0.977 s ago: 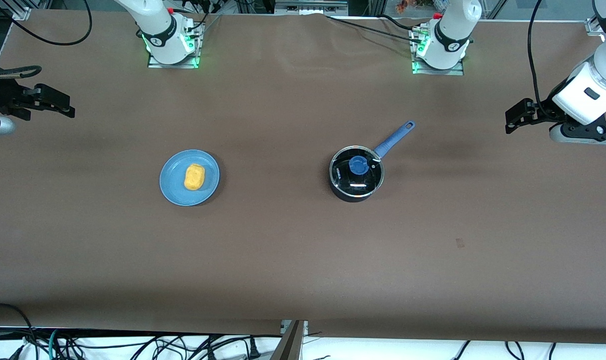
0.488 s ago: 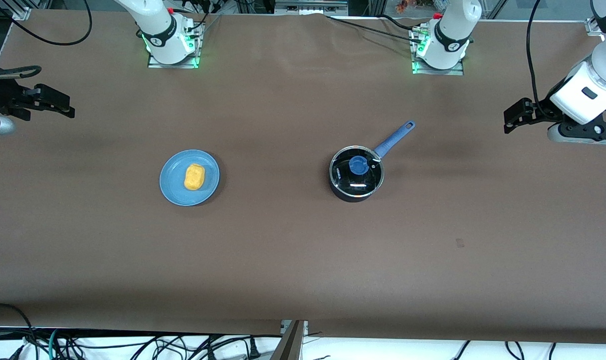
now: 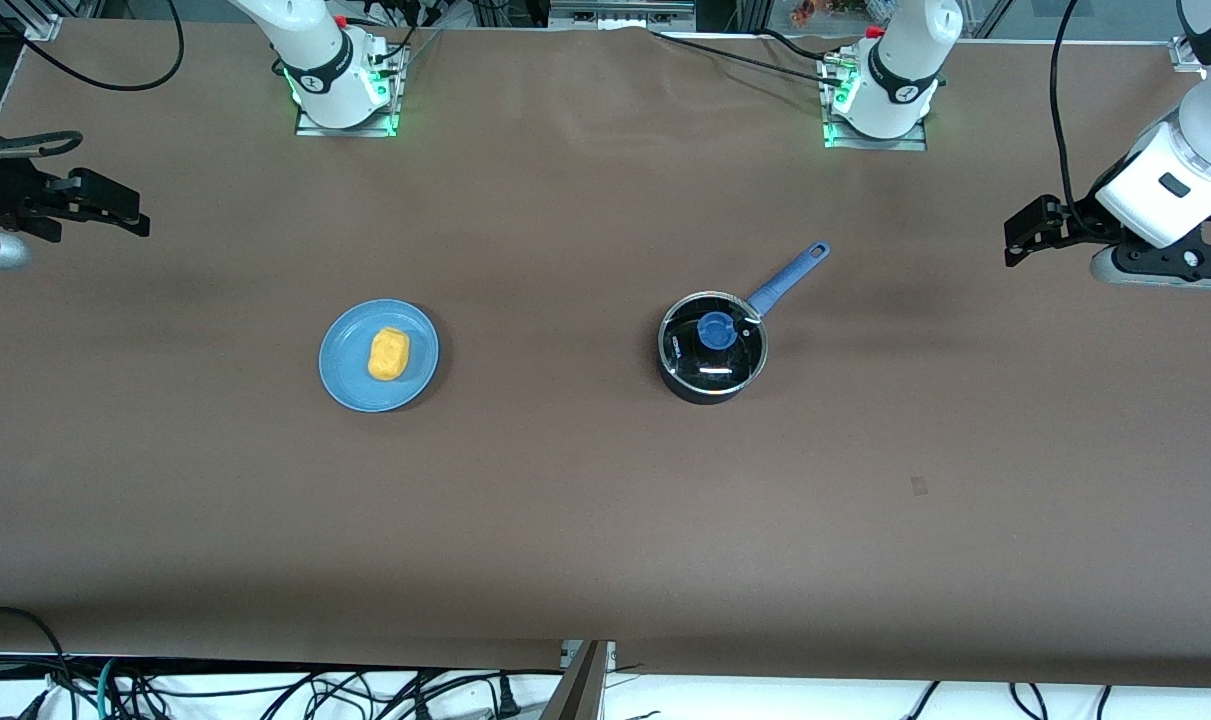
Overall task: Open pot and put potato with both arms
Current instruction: 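Move the left gripper toward the pot lid while the right gripper reaches the potato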
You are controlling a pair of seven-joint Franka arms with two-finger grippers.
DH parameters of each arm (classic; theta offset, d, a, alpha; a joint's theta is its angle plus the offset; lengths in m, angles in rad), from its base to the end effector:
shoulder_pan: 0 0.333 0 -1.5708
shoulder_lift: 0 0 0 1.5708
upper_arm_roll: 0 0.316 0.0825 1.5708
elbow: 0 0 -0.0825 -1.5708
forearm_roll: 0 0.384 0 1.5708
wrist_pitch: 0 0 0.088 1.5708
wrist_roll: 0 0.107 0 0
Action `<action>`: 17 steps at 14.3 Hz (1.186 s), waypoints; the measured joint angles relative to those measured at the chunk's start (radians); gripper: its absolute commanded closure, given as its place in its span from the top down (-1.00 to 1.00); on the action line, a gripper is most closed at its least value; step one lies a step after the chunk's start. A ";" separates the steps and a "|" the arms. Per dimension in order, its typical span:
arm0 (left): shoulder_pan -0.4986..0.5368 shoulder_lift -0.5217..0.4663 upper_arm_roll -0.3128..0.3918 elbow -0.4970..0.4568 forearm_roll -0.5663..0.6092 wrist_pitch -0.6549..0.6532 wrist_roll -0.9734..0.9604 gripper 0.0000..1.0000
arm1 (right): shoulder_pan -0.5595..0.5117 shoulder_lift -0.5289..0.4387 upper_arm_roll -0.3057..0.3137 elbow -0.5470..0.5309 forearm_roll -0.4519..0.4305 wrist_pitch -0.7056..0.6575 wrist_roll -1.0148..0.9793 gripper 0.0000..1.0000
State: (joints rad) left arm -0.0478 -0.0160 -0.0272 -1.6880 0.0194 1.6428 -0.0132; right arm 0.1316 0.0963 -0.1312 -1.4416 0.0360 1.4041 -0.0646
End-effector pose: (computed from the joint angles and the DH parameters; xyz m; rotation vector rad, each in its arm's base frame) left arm 0.5512 -0.0396 0.5841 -3.1187 0.0990 0.0442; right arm 0.5663 0.0085 0.6174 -3.1055 -0.1062 0.2057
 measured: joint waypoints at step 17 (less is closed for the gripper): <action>-0.017 0.179 -0.071 0.038 0.000 -0.082 -0.106 1.00 | 0.001 0.113 0.000 -0.004 0.001 0.038 0.000 0.99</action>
State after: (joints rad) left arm -0.0648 0.1626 -0.0979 -1.6502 0.0192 1.5608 -0.1189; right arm 0.1324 0.2096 -0.1313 -1.4459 0.0373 1.4422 -0.0647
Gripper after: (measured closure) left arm 0.000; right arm 0.000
